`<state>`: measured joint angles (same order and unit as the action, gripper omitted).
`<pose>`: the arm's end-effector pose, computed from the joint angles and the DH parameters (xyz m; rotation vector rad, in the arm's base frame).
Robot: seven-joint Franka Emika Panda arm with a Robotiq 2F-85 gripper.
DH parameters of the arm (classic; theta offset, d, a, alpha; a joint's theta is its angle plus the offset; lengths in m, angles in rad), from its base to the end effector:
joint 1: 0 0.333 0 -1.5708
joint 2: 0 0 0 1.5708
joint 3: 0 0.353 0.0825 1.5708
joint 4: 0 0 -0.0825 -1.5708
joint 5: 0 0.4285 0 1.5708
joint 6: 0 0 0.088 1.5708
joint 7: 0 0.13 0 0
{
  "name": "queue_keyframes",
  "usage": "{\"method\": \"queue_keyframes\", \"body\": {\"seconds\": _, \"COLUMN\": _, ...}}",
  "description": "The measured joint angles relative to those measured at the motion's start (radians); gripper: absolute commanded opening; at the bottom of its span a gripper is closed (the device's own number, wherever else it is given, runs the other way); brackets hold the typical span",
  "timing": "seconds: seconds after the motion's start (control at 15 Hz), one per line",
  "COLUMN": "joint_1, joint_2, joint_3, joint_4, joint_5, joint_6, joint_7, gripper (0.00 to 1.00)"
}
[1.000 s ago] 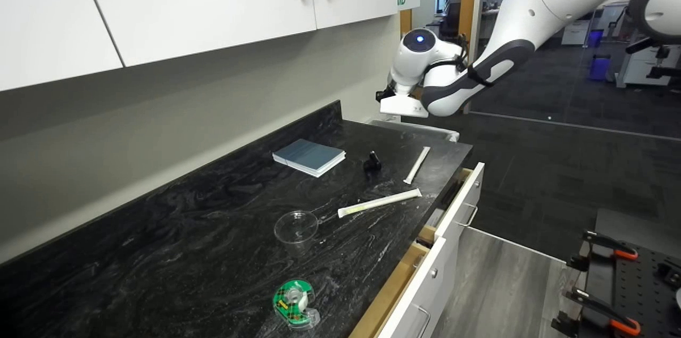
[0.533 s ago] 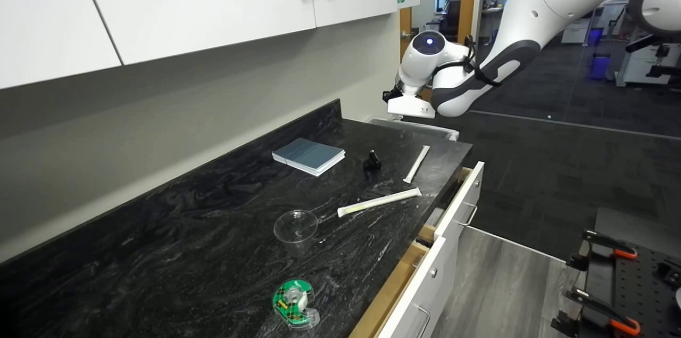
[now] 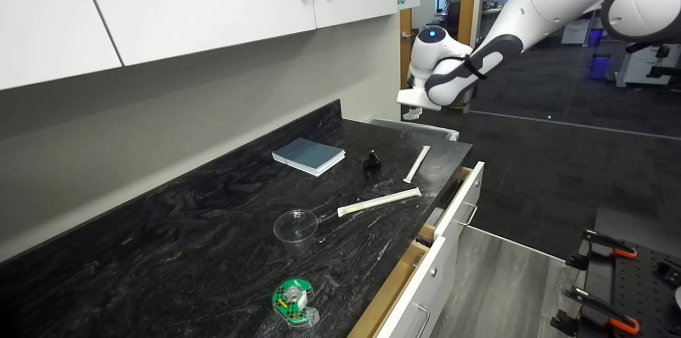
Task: Put the paper in the bin
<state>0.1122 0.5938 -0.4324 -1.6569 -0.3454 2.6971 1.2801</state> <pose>0.7632 -0.1906 0.3266 2.3429 -1.5942 0.9010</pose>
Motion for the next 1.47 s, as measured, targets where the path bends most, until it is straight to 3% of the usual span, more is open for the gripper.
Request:
{"method": "queue_keyframes", "body": {"seconds": 0.2, "joint_1": -0.145, "joint_2": 0.087, "joint_3": 0.065, "joint_4": 0.145, "joint_5": 0.123, "joint_6": -0.064, "joint_7": -0.097, "gripper": 0.00}}
{"method": "queue_keyframes", "body": {"seconds": 0.53, "joint_1": -0.253, "joint_2": 0.275, "joint_3": 0.081, "joint_4": 0.390, "joint_5": 0.238, "joint_6": -0.070, "joint_7": -0.112, "gripper": 0.00}}
{"method": "queue_keyframes", "body": {"seconds": 0.6, "joint_1": -0.268, "joint_2": 0.308, "joint_3": 0.087, "joint_4": 0.432, "joint_5": 0.261, "joint_6": -0.071, "joint_7": -0.112, "gripper": 0.27}}
{"method": "queue_keyframes", "body": {"seconds": 0.67, "joint_1": -0.281, "joint_2": 0.338, "joint_3": 0.093, "joint_4": 0.470, "joint_5": 0.282, "joint_6": -0.071, "joint_7": -0.112, "gripper": 0.28}}
{"method": "queue_keyframes", "body": {"seconds": 1.33, "joint_1": -0.343, "joint_2": 0.496, "joint_3": 0.114, "joint_4": 0.729, "joint_5": 0.347, "joint_6": -0.145, "joint_7": -0.111, "gripper": 0.99}}
{"method": "queue_keyframes", "body": {"seconds": 1.47, "joint_1": -0.345, "joint_2": 0.486, "joint_3": 0.126, "joint_4": 0.736, "joint_5": 0.348, "joint_6": -0.172, "joint_7": -0.117, "gripper": 1.00}}
